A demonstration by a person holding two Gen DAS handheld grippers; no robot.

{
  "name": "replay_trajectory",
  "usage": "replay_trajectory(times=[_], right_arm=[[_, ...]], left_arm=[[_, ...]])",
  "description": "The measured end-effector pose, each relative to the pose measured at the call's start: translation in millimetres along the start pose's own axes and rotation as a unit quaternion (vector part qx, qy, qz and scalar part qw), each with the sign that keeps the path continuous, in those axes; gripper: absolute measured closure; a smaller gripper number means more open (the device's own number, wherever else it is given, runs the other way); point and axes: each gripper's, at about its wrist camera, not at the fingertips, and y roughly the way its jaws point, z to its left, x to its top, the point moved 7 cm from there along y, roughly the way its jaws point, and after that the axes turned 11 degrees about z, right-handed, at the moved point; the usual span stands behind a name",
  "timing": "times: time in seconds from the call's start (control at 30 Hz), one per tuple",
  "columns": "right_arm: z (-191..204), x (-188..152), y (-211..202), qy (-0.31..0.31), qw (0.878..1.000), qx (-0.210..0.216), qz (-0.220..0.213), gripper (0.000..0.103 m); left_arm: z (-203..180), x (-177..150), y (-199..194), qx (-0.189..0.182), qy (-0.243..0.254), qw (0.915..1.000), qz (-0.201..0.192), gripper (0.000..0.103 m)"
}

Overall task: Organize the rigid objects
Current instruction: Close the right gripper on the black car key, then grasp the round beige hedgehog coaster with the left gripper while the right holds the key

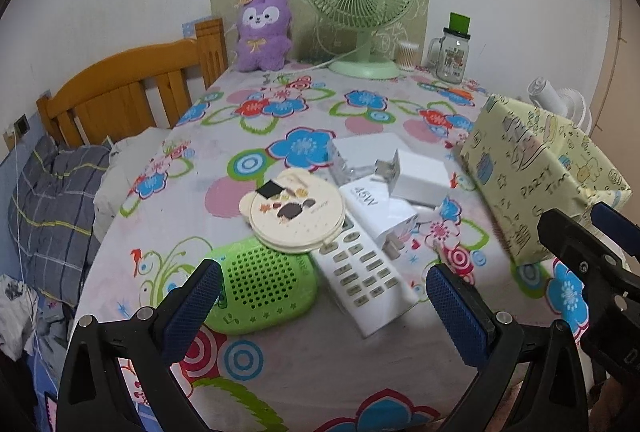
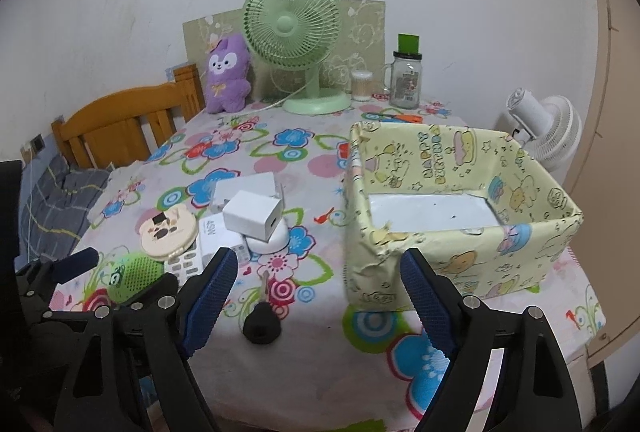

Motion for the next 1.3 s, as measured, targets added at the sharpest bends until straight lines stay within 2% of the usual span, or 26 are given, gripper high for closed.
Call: replay_trajectory(times=[0.33,0.6,0.87,0.97,1.13,1.17,1.2,1.3], right_arm=[[19.8,-15.3,25.6,-0.008,0.999,0.005,0.032,0.024],[25.1,-23.5,47.8,-0.003,0.998,0.015,0.067,0.037],[36.7,-34.3,67.0,-0.019,0.994,0.015,0.105,0.043],[40.4,-39.2,72.4,-0.022,0.993,0.015,0.115,0.045],[42.1,-43.1,77.1,-0.023,0.992,0.010,0.127,0.057],[43.3,-43.3,77.2,-0.025,0.992,0.009,0.126,0.061],[44.2,-43.0,76.8,-0.027,0.992,0.008,0.126,0.070],[45.3,-42.3,77.2,-0.031,0.992,0.003,0.126,0.070]], left_arm=[[4.4,-11.8,18.1,0.008,0.010,0.9997,0.021,0.000],[5.5,-18.2,28.1,0.006,0.017,0.9994,0.029,0.000],[-0.4,-31.5,33.0,-0.001,0.038,0.9984,0.043,0.000],[-2.1,-34.5,34.3,0.012,0.048,0.9979,0.042,0.001],[-3.4,-35.7,34.7,0.020,0.057,0.9974,0.039,0.000],[-3.7,-35.5,34.8,0.020,0.059,0.9973,0.038,0.000],[-3.7,-35.1,35.0,0.019,0.060,0.9973,0.038,0.000],[-2.6,-34.1,35.1,0.016,0.063,0.9971,0.039,0.000]])
